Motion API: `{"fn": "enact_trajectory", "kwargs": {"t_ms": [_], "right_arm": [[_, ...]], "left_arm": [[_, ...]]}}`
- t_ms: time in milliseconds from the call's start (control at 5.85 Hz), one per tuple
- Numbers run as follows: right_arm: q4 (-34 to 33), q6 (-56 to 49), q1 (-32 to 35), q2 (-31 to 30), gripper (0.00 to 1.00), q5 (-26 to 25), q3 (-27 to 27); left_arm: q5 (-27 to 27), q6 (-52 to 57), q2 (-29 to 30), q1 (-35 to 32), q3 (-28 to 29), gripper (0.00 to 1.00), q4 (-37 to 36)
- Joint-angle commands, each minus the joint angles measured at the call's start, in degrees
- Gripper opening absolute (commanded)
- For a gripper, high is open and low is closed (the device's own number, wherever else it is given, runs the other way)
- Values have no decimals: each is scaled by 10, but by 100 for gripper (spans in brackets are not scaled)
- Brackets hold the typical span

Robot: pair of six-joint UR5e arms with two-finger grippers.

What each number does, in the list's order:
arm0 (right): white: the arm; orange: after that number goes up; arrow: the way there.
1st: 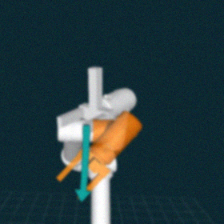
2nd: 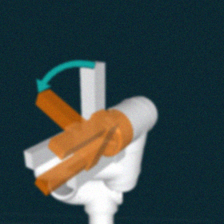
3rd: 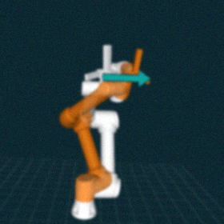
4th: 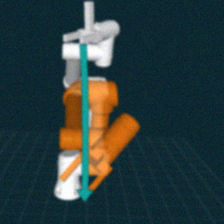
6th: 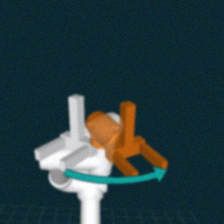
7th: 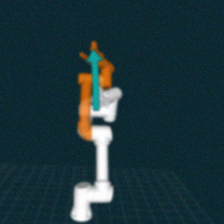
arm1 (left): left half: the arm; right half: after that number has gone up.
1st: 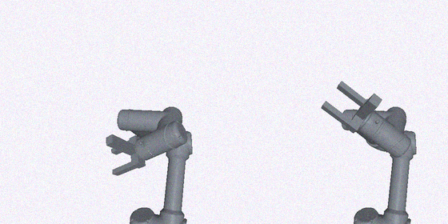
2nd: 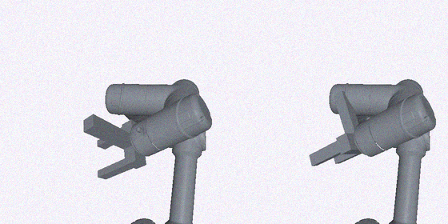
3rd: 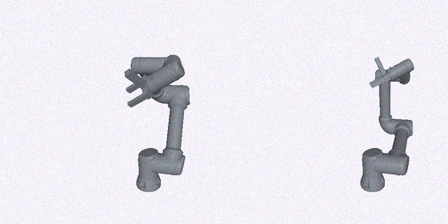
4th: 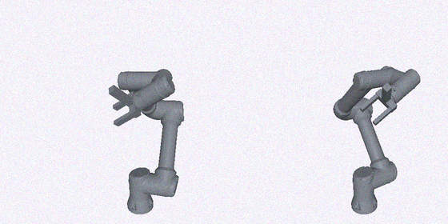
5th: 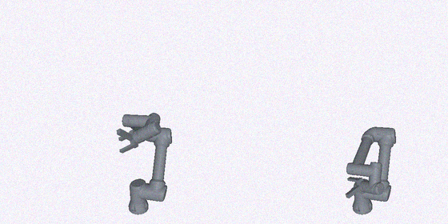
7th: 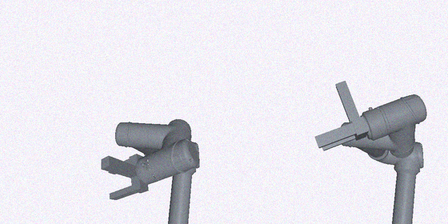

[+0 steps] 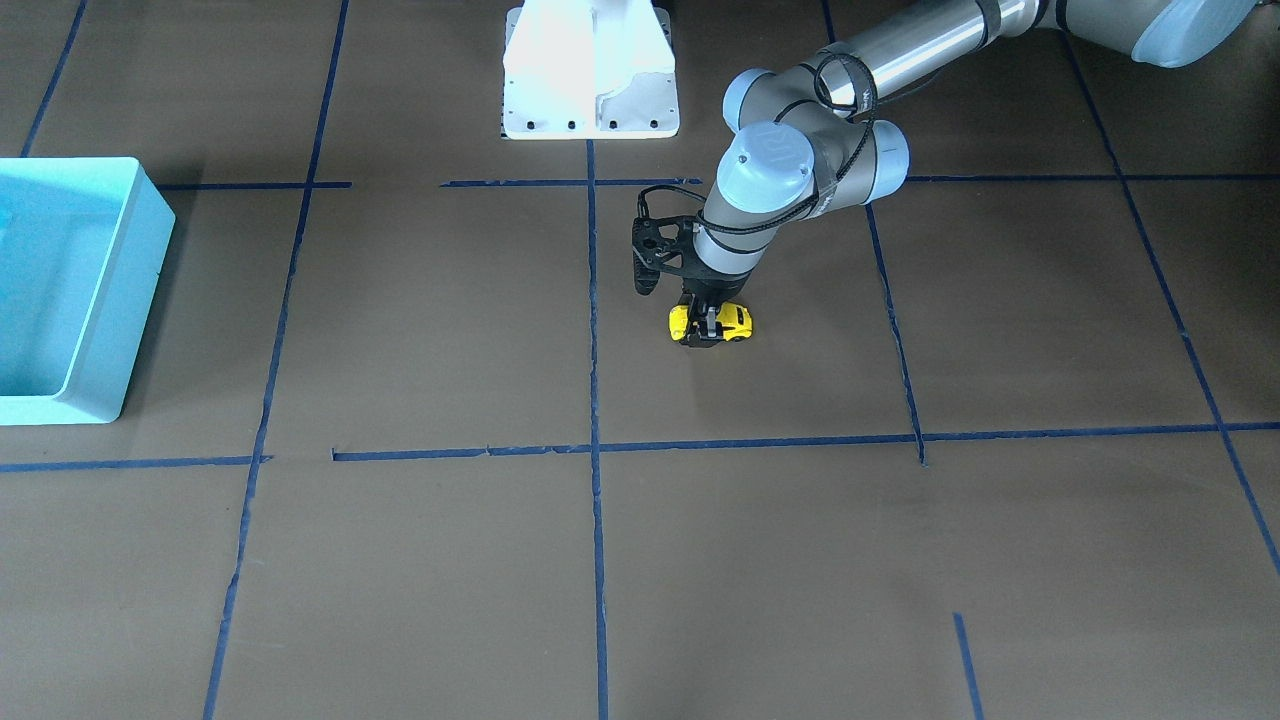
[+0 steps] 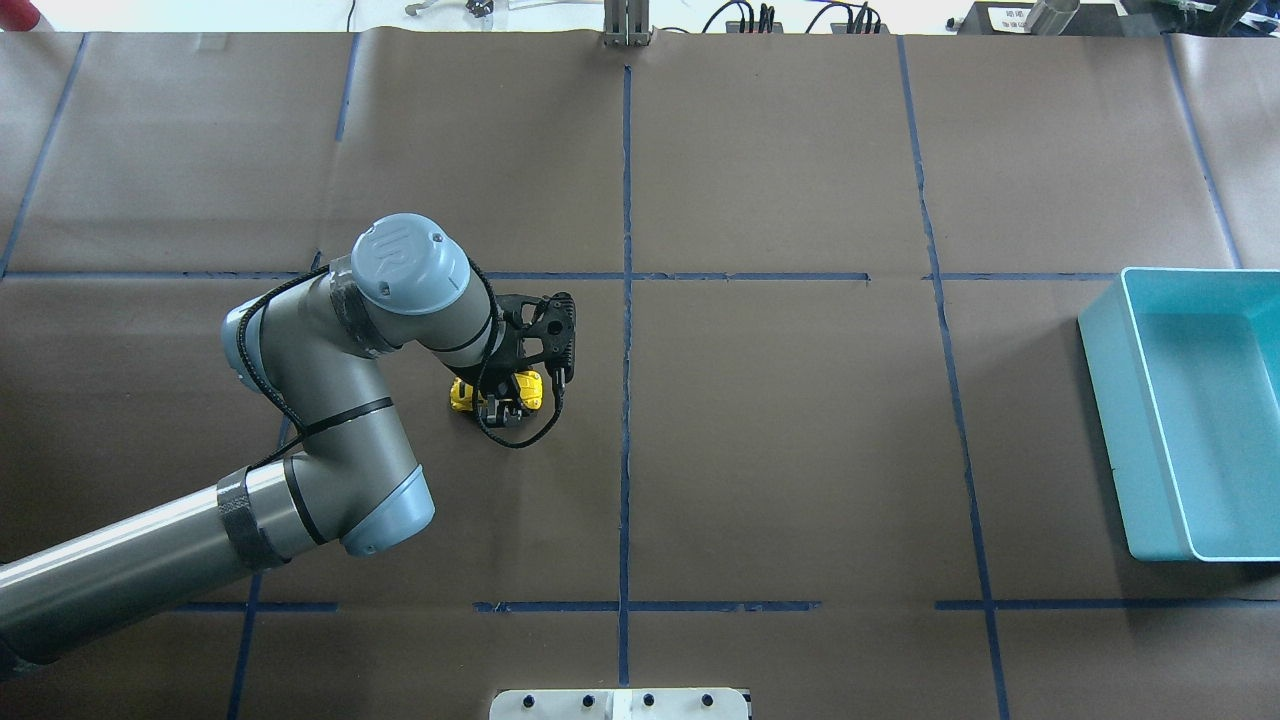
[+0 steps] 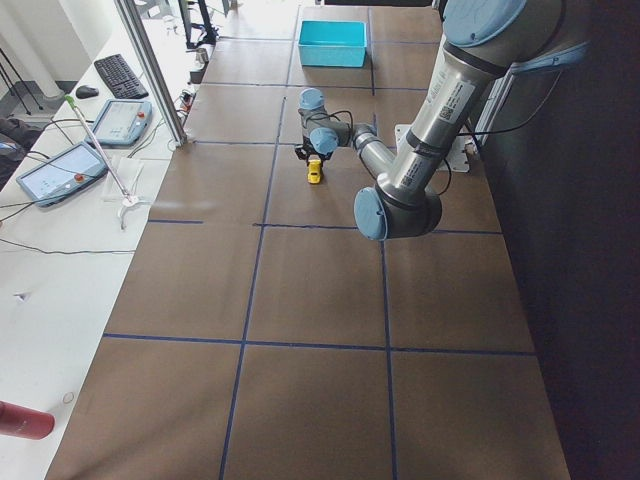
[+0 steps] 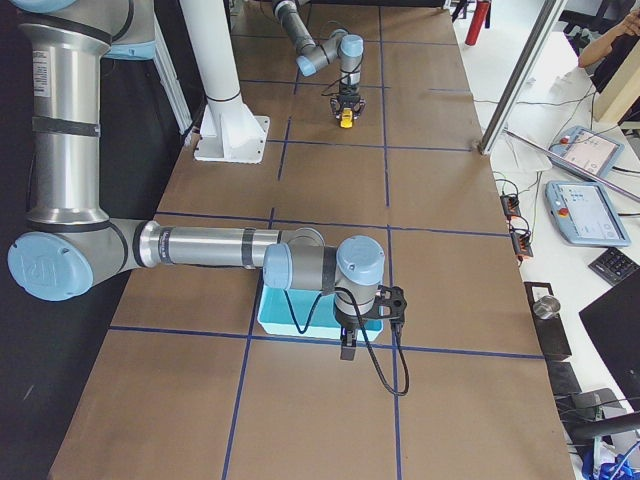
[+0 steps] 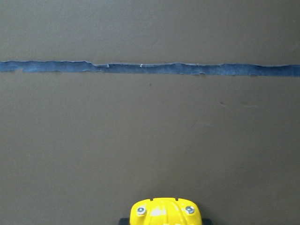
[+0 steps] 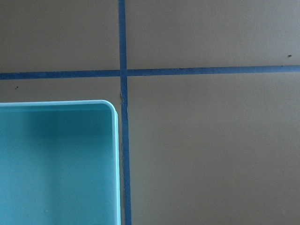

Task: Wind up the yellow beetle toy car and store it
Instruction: 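Keep dragging the car backward toward the left arm's base, then lift the left gripper off the car, letting it roll toward the tray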

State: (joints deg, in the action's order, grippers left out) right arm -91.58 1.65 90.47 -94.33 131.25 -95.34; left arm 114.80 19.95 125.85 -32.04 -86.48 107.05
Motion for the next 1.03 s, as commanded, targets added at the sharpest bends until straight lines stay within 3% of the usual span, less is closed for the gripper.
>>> {"fn": "enact_trajectory", "kwargs": {"t_ms": [0,171,342,513,854], "right_arm": [[0,0,1,0,100,1,0],[0,0,1,0,100,1,0],[0,0,0,0,100,1,-1],[0,-1,0,0,100,1,-1],[0,-1,1,0,100,2,-1]], "left_arm": [[7,0,-2,-3,-1,3,0],[6,0,-2,-2,0,4,0],[6,5,-1,1,1,93,3],[7,8,-2,0,1,100,4],[7,8,-2,0,1,100,4]]}}
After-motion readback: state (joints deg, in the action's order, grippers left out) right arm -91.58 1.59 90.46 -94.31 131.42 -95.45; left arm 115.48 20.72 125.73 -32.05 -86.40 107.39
